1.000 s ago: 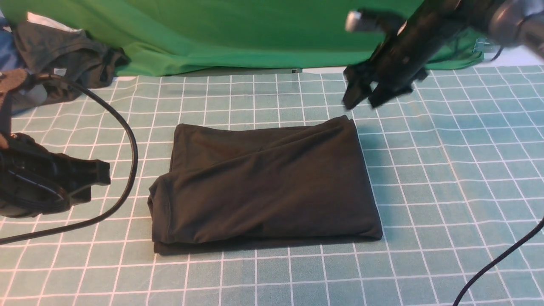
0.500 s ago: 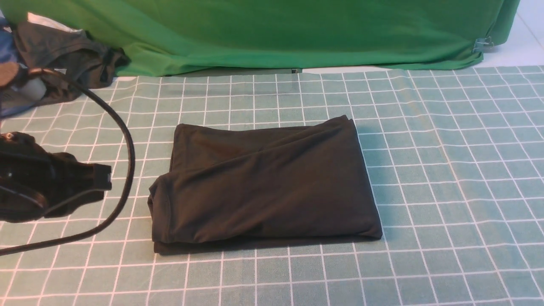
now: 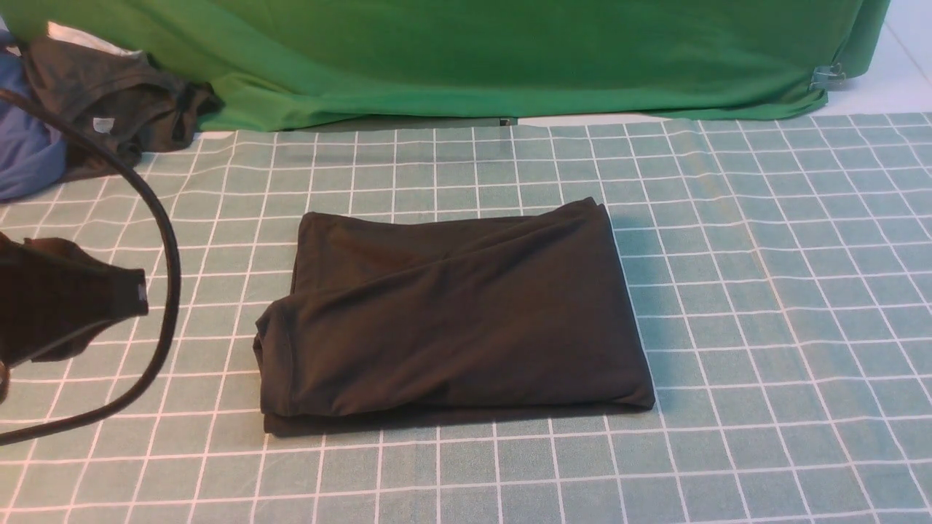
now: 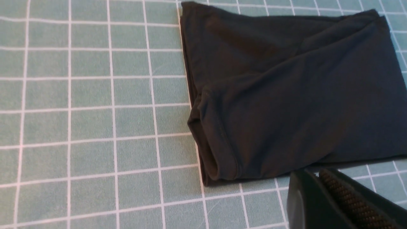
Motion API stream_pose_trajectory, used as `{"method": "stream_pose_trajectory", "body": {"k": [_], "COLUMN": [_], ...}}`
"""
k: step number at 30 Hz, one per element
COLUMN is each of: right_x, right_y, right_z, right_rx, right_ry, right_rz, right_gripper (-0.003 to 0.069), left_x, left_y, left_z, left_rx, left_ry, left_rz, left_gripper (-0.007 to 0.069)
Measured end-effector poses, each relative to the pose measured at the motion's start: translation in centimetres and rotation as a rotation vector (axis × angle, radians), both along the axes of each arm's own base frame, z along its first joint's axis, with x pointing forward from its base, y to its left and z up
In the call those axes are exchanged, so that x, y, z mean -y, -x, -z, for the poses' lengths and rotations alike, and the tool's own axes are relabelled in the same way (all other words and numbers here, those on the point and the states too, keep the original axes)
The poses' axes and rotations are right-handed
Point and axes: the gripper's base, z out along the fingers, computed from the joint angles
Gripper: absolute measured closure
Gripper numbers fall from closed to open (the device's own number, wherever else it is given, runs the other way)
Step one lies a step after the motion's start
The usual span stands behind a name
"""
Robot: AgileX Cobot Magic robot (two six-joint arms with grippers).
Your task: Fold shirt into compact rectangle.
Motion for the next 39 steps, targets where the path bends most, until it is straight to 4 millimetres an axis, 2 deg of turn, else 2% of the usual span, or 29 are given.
{"method": "stream_pose_trajectory", "body": {"k": [3,5,9,13,19,25,28,32,39], "right_x": [0.7,1.1,1.4,1.4,1.4,1.4,1.4,1.4,1.4], "right_y": [1.7,2.5,3.2,3.3,3.3,3.3,3.3,3.3,3.3], "right_z": [3.6,5.1,6.7,6.8,6.8,6.8,6.8,6.8,6.8], "right_rx": [0.121,0.179,0.223,0.231,0.230,0.230,0.230,0.230,0.230], "right_ry": [-0.052,-0.073,-0.086,-0.088,-0.088,-0.089,-0.089,-0.089,-0.089], "right_rz": [0.034,0.049,0.059,0.061,0.061,0.060,0.060,0.060,0.060], "right_gripper": [0.0641,0.0639,0.0626,0.0608,0.0581,0.0564,0.0559,0.0545,0.0527], "left_x": [0.0,0.0,-0.1,-0.2,-0.6,-0.9,-1.0,-1.0,-1.4], "left_y": [-0.2,-0.2,0.0,1.1,4.8,7.7,8.4,8.4,8.3], "left_z": [0.4,1.0,1.8,1.7,0.5,-0.4,-0.7,-0.7,-0.8], "left_rx": [0.009,0.002,-0.008,0.032,0.269,0.417,0.458,0.462,0.496], "left_ry": [0.002,0.002,-0.010,-0.018,0.005,0.038,0.039,0.029,-0.084], "left_rz": [-0.005,-0.008,0.000,0.016,0.010,0.006,0.007,0.009,0.029], "left_gripper": [0.0613,0.0613,0.0613,0.0613,0.0613,0.0613,0.0613,0.0611,0.0611]}}
